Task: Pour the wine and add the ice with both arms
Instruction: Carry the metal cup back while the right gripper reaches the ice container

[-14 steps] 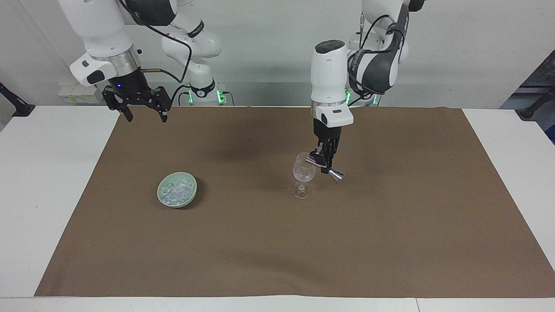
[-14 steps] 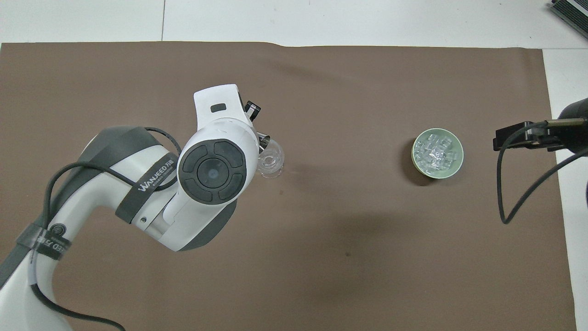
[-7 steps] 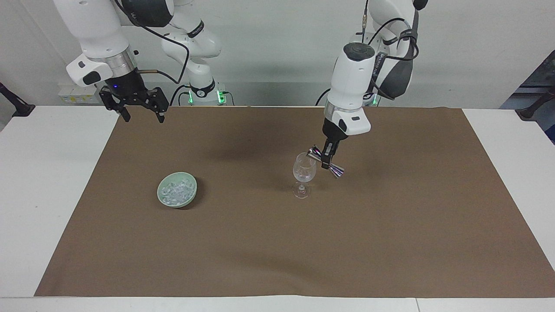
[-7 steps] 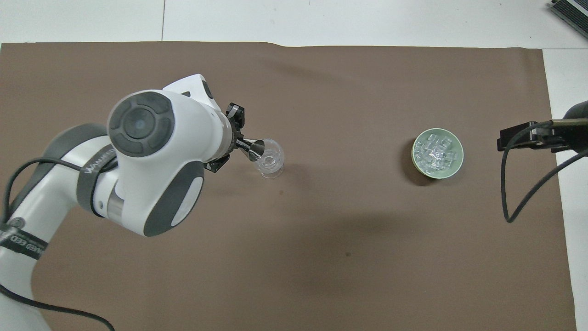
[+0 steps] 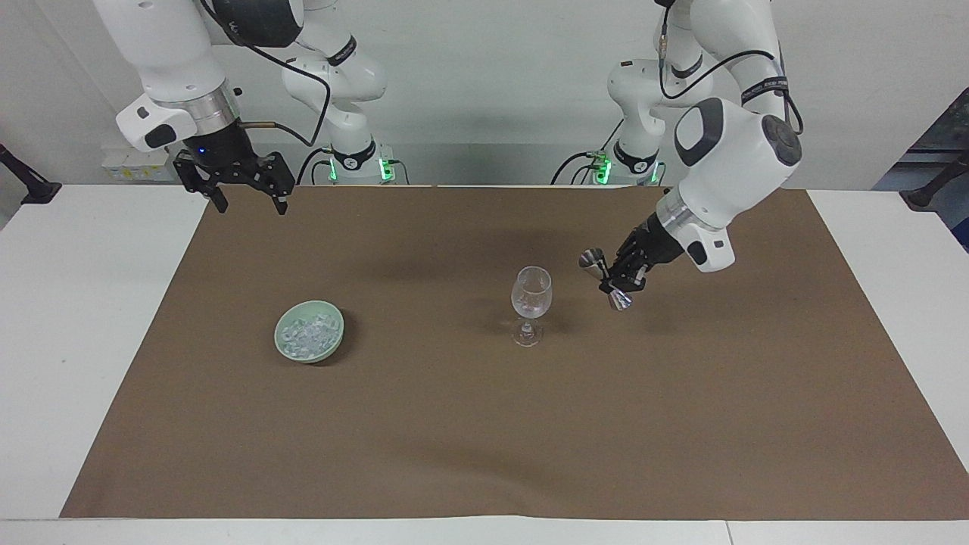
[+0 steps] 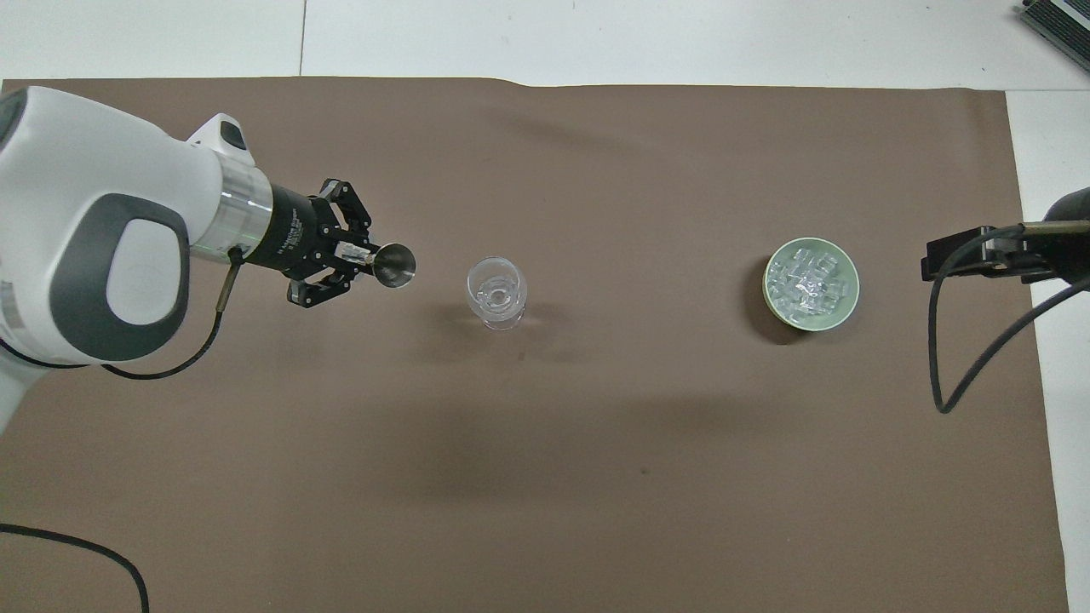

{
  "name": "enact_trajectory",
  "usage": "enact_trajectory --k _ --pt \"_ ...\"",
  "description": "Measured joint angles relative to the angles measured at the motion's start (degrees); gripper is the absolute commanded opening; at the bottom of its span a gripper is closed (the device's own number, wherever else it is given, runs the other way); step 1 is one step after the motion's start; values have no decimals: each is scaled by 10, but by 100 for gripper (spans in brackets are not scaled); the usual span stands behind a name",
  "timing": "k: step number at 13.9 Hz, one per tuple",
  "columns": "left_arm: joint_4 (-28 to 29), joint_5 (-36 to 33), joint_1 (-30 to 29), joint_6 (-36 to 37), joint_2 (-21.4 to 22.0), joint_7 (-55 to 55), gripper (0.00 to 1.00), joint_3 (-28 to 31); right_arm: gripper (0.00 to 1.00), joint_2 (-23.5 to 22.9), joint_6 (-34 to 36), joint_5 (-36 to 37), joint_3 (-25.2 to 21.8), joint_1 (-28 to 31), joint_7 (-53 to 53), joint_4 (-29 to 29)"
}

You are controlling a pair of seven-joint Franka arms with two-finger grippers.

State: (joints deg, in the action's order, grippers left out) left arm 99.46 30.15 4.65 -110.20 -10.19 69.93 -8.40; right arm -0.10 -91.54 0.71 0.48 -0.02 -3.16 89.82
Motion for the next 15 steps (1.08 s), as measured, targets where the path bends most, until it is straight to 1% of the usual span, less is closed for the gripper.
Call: enact_trajectory --k 2,3,5,9,12,13,15 --pt "1 57 -60 42 -16 -62 0 1 100 0 -24 0 0 0 0 16" --pt "2 74 -85 56 -26 -84 0 1 100 -1 -41 0 0 0 0 29" --pt "6 102 -113 64 -43 -96 0 1 100 -5 -86 0 0 0 0 62" --pt "32 150 -164 66 -66 -96 0 0 100 -20 -194 0 0 0 0 145" --pt "52 180 -215 82 -83 -112 0 0 100 -53 -253 0 1 -1 0 163" --pt "58 200 -231 90 -91 -125 0 0 100 -63 -271 0 1 -2 0 164" --pt "68 227 -267 103 -114 -165 0 0 100 -80 -287 0 1 -3 0 166"
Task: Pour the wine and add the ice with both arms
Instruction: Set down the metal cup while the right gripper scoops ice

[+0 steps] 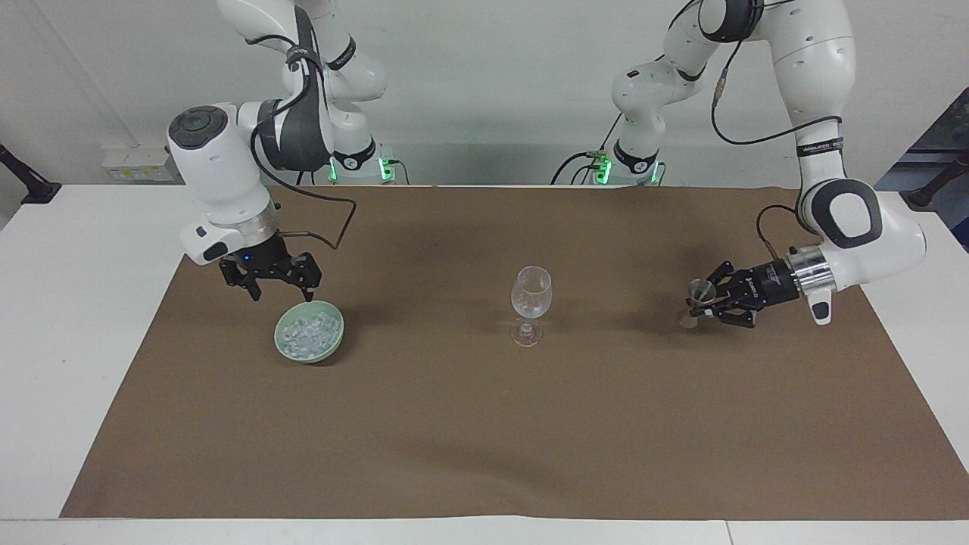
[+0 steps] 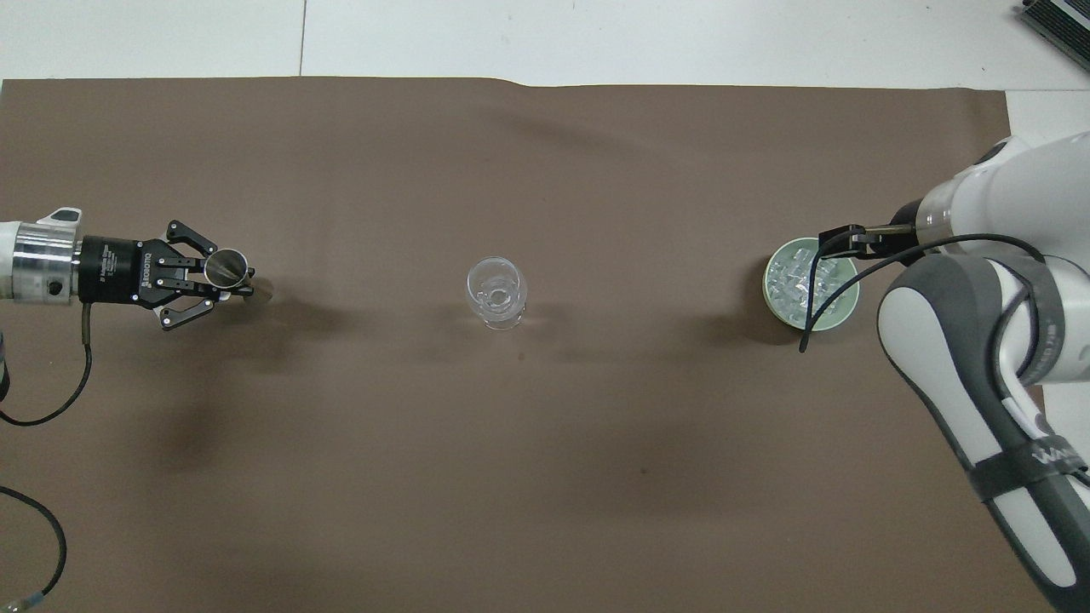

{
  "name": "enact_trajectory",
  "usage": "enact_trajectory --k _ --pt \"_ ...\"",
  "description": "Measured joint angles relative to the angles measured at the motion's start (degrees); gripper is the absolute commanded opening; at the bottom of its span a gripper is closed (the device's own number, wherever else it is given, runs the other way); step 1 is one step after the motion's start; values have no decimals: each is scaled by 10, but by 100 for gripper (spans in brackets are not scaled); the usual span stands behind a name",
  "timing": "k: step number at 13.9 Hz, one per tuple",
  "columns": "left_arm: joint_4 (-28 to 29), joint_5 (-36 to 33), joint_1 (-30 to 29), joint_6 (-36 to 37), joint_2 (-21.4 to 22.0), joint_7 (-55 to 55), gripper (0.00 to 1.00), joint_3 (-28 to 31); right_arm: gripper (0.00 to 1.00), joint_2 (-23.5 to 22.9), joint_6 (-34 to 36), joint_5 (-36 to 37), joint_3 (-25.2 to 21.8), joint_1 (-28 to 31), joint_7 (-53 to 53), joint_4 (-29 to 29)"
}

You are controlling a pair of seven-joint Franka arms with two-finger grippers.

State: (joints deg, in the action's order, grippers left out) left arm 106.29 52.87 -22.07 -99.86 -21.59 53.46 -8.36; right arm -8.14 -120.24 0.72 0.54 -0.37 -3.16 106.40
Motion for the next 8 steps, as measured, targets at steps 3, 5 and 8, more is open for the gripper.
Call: enact_trajectory --k 3,5,8 --pt "3 15 -14 6 -18 -19 0 -2 100 -13 -27 5 0 0 0 13" --pt "12 24 -15 6 -18 -27 0 -3 100 -17 -58 6 -1 1 0 34" --pt "46 50 -20 5 -19 -48 0 -1 100 -19 -80 7 -1 3 0 60"
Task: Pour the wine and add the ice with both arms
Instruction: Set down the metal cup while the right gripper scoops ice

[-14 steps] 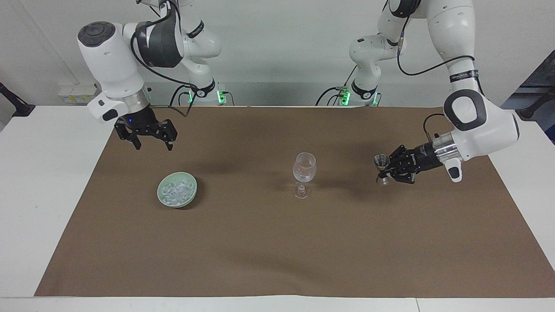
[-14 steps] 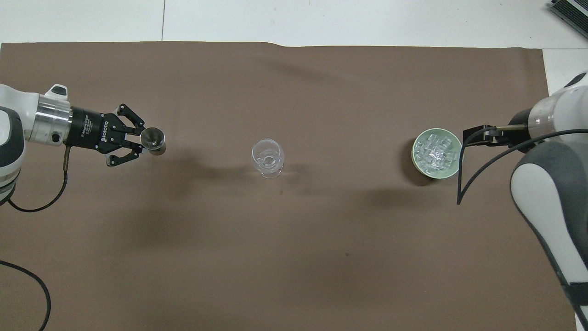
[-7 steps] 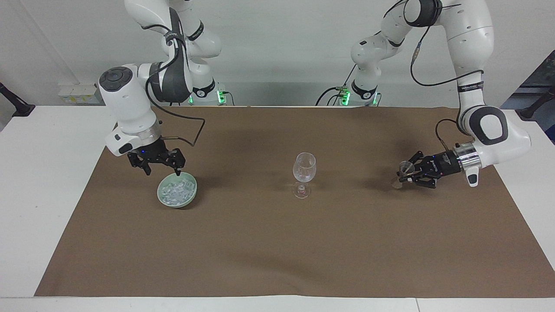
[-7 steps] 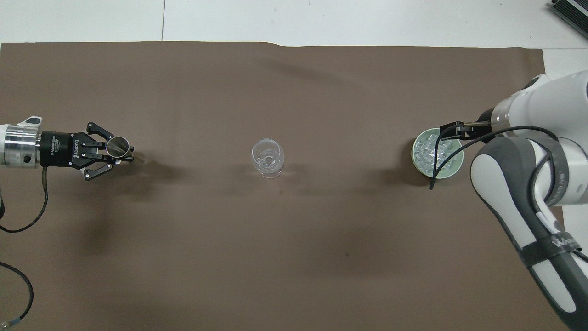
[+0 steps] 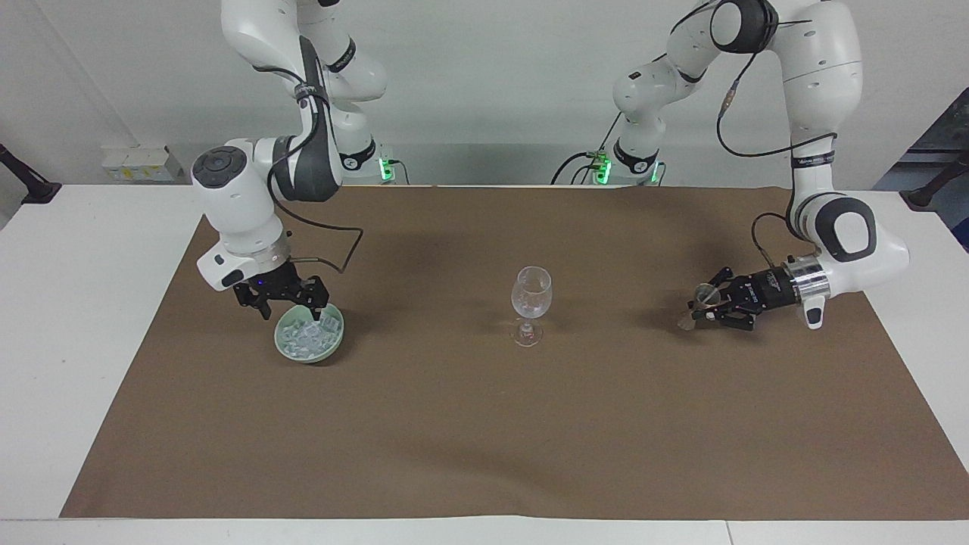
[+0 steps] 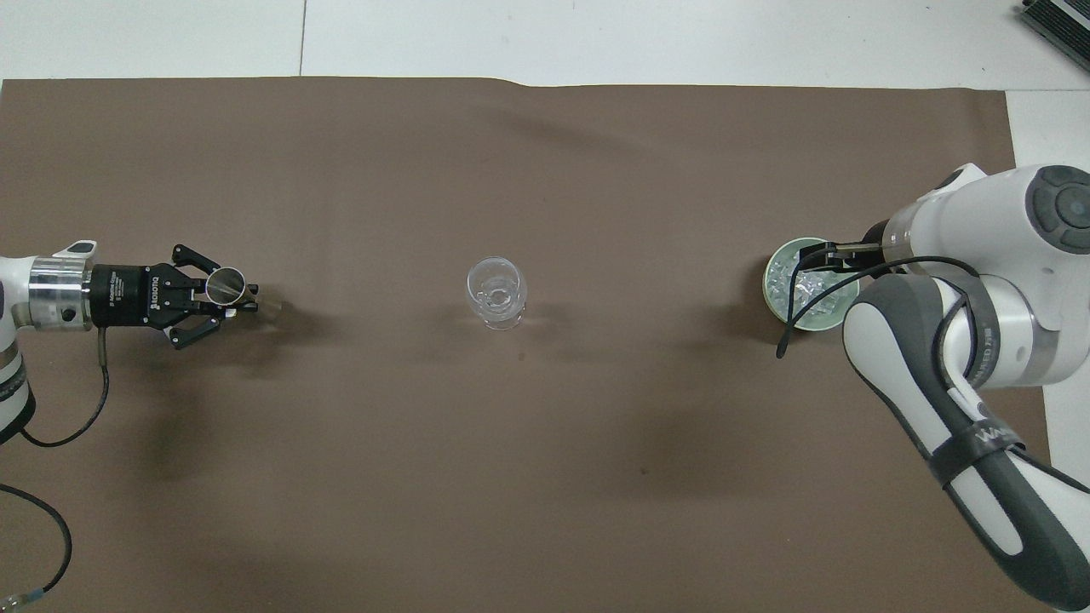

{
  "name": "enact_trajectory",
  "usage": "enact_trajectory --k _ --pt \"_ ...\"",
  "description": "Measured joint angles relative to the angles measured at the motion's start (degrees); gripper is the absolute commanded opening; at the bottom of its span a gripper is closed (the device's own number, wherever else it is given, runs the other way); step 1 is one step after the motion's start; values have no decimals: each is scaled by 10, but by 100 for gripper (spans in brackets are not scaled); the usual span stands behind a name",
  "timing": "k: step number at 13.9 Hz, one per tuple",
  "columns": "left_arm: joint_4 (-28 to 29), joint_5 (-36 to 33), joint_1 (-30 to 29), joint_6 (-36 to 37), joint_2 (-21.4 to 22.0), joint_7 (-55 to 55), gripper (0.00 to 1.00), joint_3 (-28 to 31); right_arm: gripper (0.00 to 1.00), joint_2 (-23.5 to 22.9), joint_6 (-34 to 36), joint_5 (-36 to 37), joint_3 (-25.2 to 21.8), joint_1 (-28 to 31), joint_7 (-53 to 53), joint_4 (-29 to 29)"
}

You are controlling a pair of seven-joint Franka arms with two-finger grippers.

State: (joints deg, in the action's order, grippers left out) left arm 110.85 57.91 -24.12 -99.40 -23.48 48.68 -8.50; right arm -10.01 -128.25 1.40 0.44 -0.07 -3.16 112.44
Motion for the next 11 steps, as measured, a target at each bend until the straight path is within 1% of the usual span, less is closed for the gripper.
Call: enact_trajectory --k 2,5,8,11 --pt "8 2 -4 -3 0 -9 0 1 100 -1 -13 0 0 0 1 15" --pt "8 2 -7 -18 0 -25 0 1 100 -7 -60 0 0 0 13 49" --pt "8 2 -7 -36 0 -39 0 1 100 -25 -90 0 1 -4 15 54" --pt "9 2 -8 -42 0 -48 0 1 100 -32 -95 0 1 -5 15 54"
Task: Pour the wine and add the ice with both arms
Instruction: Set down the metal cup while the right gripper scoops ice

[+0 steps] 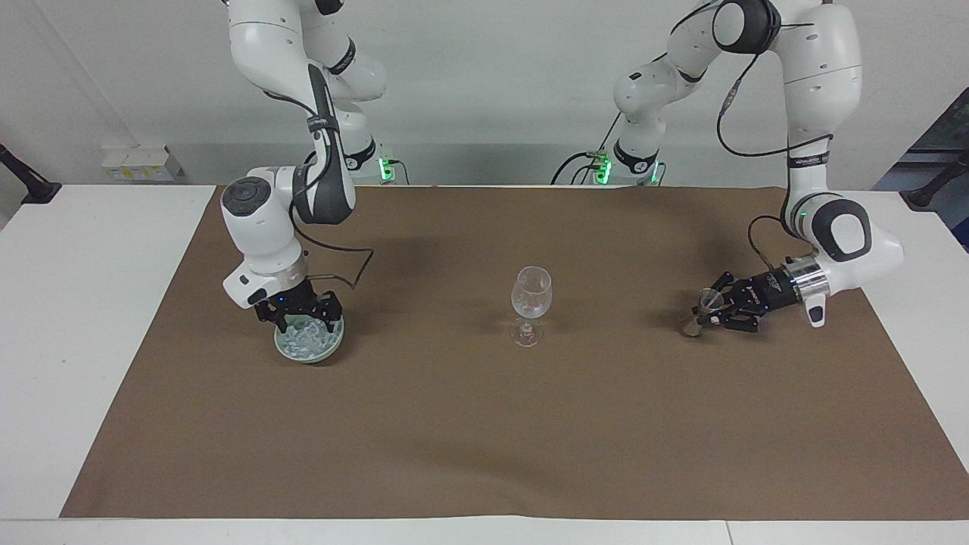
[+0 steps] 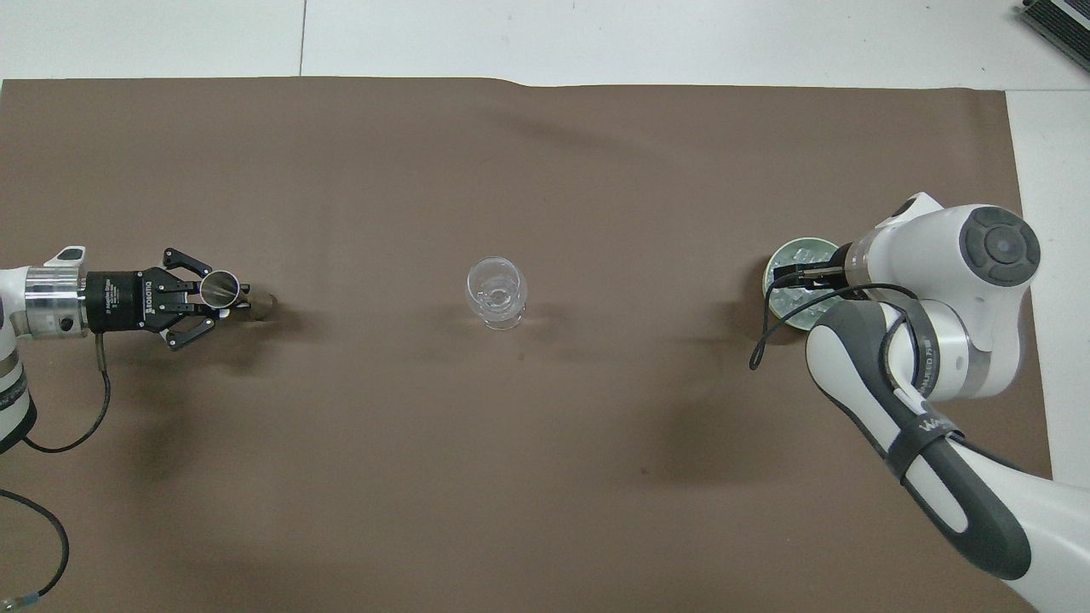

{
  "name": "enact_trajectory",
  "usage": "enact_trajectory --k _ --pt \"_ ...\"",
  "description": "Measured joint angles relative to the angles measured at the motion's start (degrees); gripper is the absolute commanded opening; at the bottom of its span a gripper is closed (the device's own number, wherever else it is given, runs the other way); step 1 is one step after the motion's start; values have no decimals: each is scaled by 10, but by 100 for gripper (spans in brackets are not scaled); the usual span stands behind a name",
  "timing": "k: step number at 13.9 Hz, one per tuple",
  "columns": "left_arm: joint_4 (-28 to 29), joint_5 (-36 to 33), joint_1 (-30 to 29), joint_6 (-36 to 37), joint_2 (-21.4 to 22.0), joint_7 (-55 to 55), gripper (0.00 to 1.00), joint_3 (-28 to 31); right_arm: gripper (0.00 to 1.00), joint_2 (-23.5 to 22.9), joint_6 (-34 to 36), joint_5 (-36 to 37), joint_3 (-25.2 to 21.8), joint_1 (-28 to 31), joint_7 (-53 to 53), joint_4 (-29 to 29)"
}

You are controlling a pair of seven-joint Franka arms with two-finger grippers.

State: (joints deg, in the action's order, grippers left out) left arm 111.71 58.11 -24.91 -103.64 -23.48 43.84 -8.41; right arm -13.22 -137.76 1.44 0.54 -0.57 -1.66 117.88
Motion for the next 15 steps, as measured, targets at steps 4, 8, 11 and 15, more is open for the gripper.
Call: enact_trajectory --k 4,8,11,15 --pt "11 0 -1 -4 -3 -20 4 0 73 0 0 0 0 0 0 0" --pt "12 0 -1 -7 -5 -23 71 -1 49 0 0 0 0 0 0 0" --pt "12 0 -1 -7 -5 -24 100 -3 39 0 -1 0 0 0 0 0" --pt "9 -16 -1 -7 -4 -29 100 -1 6 1 -2 0 0 0 0 -1"
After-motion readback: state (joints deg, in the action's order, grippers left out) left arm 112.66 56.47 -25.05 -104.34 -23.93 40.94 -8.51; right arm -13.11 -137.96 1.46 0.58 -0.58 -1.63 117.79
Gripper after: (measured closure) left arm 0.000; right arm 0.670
